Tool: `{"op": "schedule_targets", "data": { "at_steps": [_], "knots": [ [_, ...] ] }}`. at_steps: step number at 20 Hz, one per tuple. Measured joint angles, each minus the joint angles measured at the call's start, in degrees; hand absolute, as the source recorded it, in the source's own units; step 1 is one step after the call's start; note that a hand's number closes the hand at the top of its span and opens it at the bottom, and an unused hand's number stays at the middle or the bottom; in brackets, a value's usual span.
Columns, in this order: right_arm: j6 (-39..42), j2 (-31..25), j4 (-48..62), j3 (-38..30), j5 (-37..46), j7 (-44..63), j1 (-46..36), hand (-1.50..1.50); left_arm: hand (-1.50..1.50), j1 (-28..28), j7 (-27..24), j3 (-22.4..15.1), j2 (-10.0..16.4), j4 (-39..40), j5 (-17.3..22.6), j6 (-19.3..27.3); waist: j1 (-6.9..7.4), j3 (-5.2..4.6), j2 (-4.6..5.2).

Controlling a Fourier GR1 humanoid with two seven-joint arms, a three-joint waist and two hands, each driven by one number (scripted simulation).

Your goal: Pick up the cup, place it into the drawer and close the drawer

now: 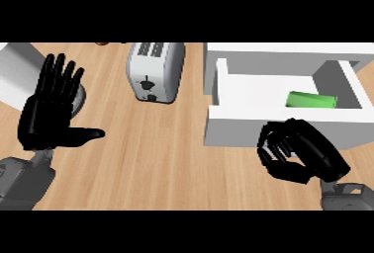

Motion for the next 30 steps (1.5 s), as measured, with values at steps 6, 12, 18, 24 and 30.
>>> {"op": "schedule_targets", "data": {
  "at_steps": [6,12,18,24,30],
  "knots": [
    [-6.0,3.4,13.0,2.7,8.1,-4.0,-3.5,-1.5,-1.5,6.1,-0.4,4.3,1.1,-2.4,-0.2,-4.4,-0.62,0.01,0.02],
    [-8.2,5.2,27.8,1.7,12.6,-6.3,-11.7,-1.5,-1.5,8.7,-1.2,7.9,0.8,-0.2,-0.9,-10.0,-0.78,0.0,0.09],
    [-12.9,7.5,45.9,-2.0,14.3,-12.6,-21.0,-1.5,-1.5,10.8,-1.1,10.7,-0.2,0.6,-1.8,-13.8,-0.57,-0.04,0.03],
    [-14.0,7.0,62.2,-7.2,13.0,-19.5,-31.2,-1.5,-1.5,12.5,-0.5,12.4,-0.7,-0.9,-2.3,-16.0,0.21,-0.13,-0.02],
    [-12.6,4.7,73.0,-10.3,12.3,-25.9,-38.9,-1.5,-1.5,11.7,-0.5,13.1,-1.1,0.8,-2.6,-18.3,0.79,-0.43,-0.38]
  ]
}}
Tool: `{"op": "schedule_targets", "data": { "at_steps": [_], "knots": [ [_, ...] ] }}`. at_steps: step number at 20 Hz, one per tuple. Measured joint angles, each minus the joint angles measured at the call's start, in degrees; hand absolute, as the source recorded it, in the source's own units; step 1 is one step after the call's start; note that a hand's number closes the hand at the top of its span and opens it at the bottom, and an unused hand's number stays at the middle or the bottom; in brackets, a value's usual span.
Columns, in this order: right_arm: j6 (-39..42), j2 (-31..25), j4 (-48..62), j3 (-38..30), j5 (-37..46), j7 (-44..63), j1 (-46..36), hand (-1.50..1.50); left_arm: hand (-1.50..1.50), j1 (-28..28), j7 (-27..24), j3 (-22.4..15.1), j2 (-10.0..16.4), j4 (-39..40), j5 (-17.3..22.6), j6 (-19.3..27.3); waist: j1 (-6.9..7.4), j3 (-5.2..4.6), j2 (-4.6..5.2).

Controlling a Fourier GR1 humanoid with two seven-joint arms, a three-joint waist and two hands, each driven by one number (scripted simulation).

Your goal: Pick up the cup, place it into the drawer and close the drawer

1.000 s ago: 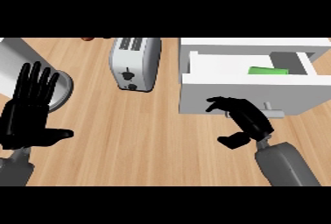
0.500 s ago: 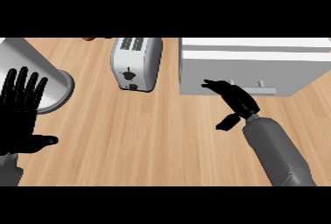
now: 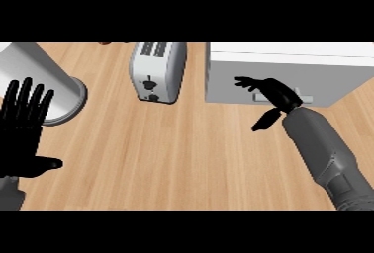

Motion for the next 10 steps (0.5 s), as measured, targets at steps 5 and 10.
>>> {"op": "schedule_targets", "data": {
  "at_steps": [5,10],
  "knots": [
    [2.4,-1.9,5.6,-1.4,-0.4,-4.1,-3.9,-1.5,-1.5,-2.3,0.9,-0.5,-0.9,1.0,-0.6,0.2,0.82,0.1,0.38],
    [4.3,-3.0,9.0,-1.9,-0.2,-6.4,-5.5,-1.5,-1.5,-2.4,0.7,-0.3,-0.8,1.7,-1.3,-0.6,1.48,0.01,0.33]
  ]
}}
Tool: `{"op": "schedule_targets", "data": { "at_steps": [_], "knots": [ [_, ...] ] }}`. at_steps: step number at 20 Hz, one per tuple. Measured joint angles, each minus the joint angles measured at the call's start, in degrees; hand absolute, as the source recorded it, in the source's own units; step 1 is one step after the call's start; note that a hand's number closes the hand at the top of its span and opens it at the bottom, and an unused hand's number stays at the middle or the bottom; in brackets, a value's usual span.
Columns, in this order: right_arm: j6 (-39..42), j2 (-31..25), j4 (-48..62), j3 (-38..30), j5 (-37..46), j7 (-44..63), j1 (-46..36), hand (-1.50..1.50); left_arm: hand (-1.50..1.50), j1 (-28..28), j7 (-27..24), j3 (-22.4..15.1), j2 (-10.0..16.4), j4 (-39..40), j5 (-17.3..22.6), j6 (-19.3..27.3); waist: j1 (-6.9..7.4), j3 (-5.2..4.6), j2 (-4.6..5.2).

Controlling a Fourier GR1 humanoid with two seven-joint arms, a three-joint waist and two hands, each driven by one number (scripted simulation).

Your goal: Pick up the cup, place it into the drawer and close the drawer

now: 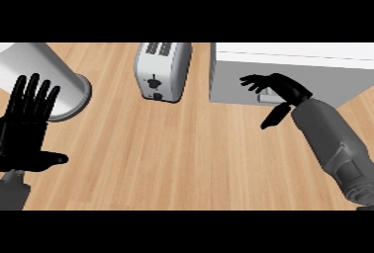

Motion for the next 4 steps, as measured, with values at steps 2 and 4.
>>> {"op": "schedule_targets", "data": {
  "at_steps": [2,4],
  "knots": [
    [0.4,-0.1,1.0,-0.2,0.0,-0.2,-0.6,-1.5,-1.5,-0.2,-0.8,-0.6,-0.8,0.4,-1.0,0.0,-0.01,-0.06,0.0],
    [0.8,-0.4,1.8,-0.3,0.1,-0.9,-0.7,-1.5,-1.5,0.2,-1.2,-0.3,-0.7,0.5,-1.1,-0.5,0.34,-0.14,-0.1]
  ]
}}
